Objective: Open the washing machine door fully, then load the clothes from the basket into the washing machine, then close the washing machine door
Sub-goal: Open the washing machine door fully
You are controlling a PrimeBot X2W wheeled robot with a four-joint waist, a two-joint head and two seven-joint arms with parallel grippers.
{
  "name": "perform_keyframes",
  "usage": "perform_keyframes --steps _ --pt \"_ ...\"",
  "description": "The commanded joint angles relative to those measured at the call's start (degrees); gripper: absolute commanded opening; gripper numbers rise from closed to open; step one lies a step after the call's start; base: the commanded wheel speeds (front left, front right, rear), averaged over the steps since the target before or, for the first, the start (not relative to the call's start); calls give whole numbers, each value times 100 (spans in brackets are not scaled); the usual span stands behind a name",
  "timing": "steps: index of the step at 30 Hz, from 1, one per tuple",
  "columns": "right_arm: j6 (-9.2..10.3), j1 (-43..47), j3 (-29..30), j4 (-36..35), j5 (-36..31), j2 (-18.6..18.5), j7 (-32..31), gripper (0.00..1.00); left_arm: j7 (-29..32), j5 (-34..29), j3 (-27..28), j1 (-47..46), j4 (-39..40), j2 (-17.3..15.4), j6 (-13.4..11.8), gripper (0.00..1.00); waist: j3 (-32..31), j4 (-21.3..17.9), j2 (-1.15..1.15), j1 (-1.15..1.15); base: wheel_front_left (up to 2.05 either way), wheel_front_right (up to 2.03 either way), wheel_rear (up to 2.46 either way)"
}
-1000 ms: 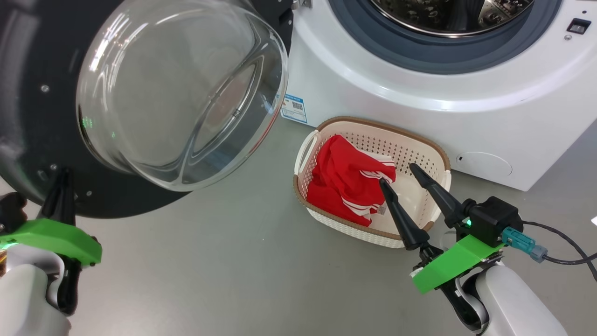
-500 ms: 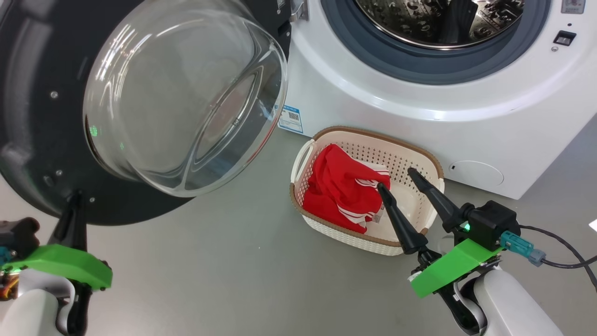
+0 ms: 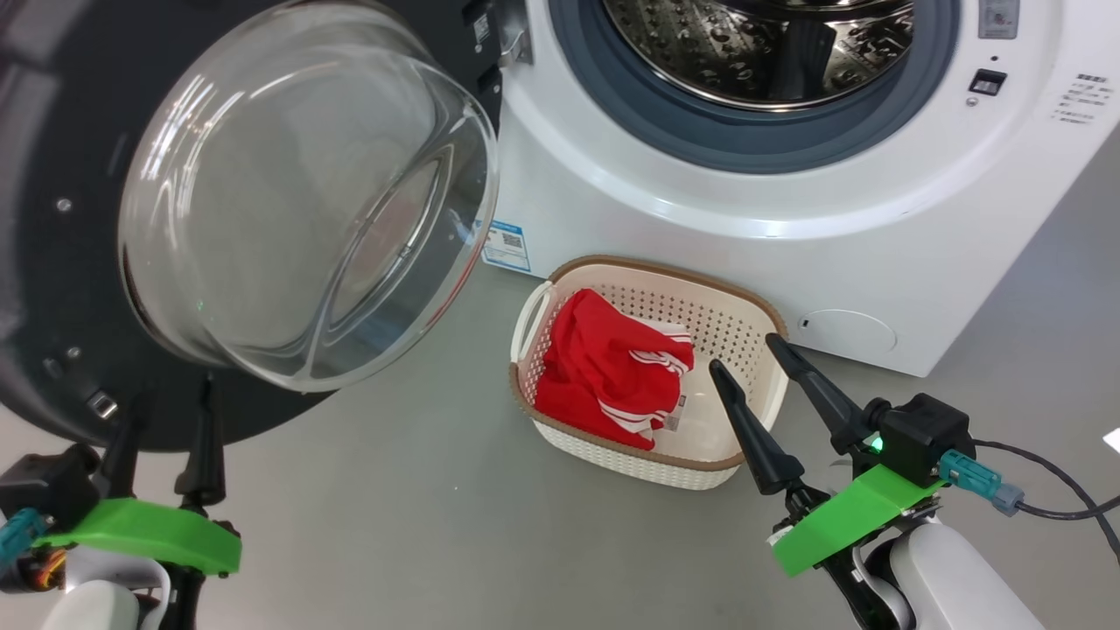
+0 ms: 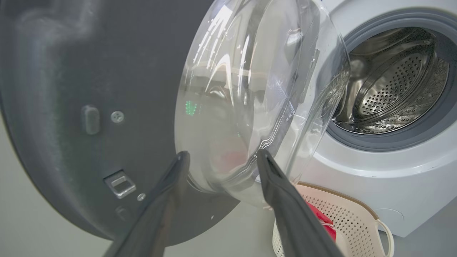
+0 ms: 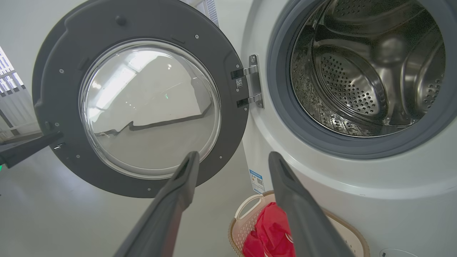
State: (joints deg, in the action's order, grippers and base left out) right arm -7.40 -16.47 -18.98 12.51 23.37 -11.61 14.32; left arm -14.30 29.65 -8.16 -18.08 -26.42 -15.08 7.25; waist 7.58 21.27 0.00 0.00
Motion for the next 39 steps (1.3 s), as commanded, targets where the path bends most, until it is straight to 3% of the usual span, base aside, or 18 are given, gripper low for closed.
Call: perform_keyframes --steps 1,22,39 --pt "-9 26 -108 -164 -17 27 68 100 -70 -91 230 -29 178 -185 -47 100 -40 -80 0 0 0 0 0" --pt "-9 225 -12 -338 -118 -66 68 100 -70 -442 528 737 1316 172 -252 100 -334 -1090 0 0 0 0 0" --pt "-9 310 184 -460 -185 -131 68 100 -70 -579 594 1082 1641 337 -252 100 -415 -1889 0 0 0 0 0"
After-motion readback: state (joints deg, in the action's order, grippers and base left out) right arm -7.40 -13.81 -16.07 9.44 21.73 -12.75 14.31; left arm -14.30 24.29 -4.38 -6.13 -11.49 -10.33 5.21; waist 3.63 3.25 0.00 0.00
